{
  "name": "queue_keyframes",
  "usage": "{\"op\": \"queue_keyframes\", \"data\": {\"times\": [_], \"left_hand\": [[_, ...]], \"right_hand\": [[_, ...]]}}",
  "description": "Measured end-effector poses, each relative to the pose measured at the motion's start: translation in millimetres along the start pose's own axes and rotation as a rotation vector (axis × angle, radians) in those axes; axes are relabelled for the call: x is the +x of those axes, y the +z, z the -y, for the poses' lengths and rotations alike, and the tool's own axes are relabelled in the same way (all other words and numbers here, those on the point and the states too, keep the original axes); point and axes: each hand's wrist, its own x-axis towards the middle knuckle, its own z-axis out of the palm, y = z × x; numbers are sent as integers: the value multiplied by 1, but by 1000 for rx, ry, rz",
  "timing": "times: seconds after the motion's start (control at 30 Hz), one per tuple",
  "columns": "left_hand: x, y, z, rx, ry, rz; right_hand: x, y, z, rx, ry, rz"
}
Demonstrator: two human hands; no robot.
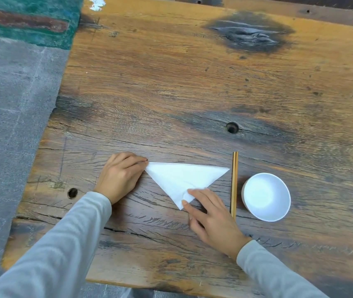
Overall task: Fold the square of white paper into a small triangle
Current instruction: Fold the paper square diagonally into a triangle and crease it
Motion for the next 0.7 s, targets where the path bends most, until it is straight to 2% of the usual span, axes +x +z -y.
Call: {"op": "queue_keyframes", "data": {"times": [0.1, 0.3, 0.47, 0.53, 0.6, 0.7], "left_hand": [[1, -2, -7, -15, -42, 1], [4, -7, -27, -2, 66, 89], [6, -9, -48, -56, -109, 38], [11, -5, -59, -60, -192, 46], [15, 2, -69, -35, -252, 77], [15, 12, -81, 45, -265, 154]], "right_hand": [[0, -1, 1, -6, 2, -5], [-2, -4, 3, 6, -12, -39], [22, -18, 3, 60, 86, -253], [39, -26, 2, 38, 152, -288], [57, -32, 4, -13, 242, -272], [77, -32, 11, -72, 349, -157]]}}
